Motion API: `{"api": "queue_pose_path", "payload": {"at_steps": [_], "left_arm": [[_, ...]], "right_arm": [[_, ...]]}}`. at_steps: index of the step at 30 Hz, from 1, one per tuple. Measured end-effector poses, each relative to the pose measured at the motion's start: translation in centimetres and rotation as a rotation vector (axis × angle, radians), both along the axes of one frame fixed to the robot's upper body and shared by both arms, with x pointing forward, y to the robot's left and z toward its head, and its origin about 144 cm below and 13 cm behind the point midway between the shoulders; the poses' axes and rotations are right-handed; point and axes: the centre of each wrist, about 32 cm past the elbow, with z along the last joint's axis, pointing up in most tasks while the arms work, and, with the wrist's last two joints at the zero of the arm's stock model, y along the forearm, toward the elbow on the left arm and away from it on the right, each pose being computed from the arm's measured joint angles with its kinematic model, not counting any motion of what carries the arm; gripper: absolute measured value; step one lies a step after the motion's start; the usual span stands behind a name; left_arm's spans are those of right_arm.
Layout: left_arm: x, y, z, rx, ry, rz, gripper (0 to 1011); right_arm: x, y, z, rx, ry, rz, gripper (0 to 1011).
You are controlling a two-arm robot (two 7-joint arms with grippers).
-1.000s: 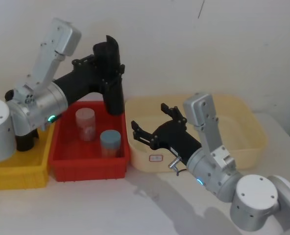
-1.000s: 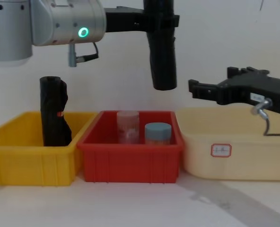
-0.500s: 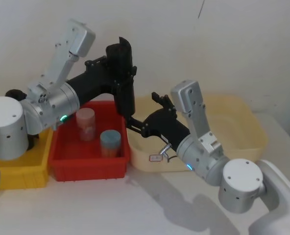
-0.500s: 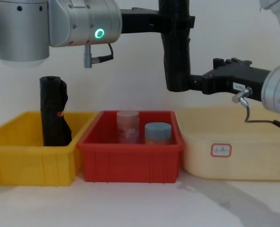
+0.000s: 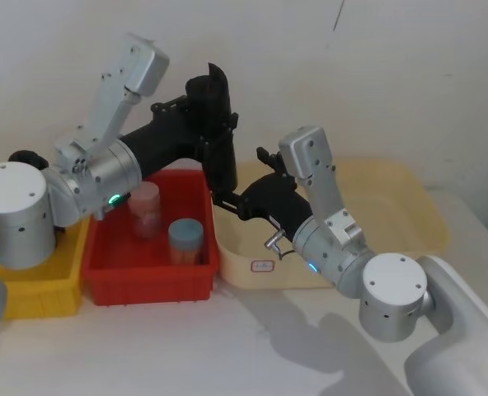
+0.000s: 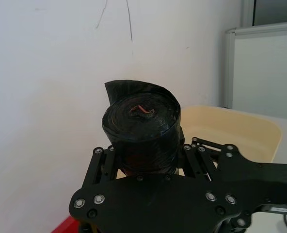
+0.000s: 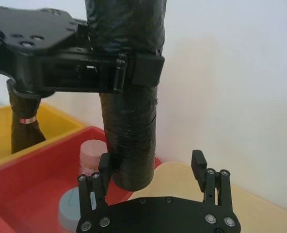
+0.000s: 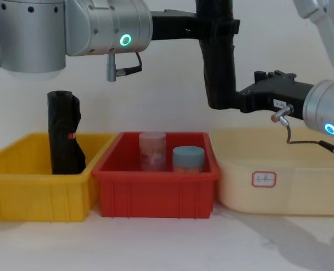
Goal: Pick up the garbage bag with the one hand and transfer it to the other hand.
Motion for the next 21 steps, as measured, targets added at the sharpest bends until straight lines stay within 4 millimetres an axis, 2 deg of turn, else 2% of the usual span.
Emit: {"api": "queue_pose_path", "payload": {"at_steps": [9,21], "left_arm": [[0.0,-0.3,-0.1,-0.001,0.006,-0.009,533],[0.2,-0.5,-0.4,0.002,0.021,-0.009,533]], "right_arm": [[0.9,0.1,-0.6,-0.004,0.017,-0.019,1000],[1.6,0.3,-0.5,0.01,0.016,-0.018,1000]]}}
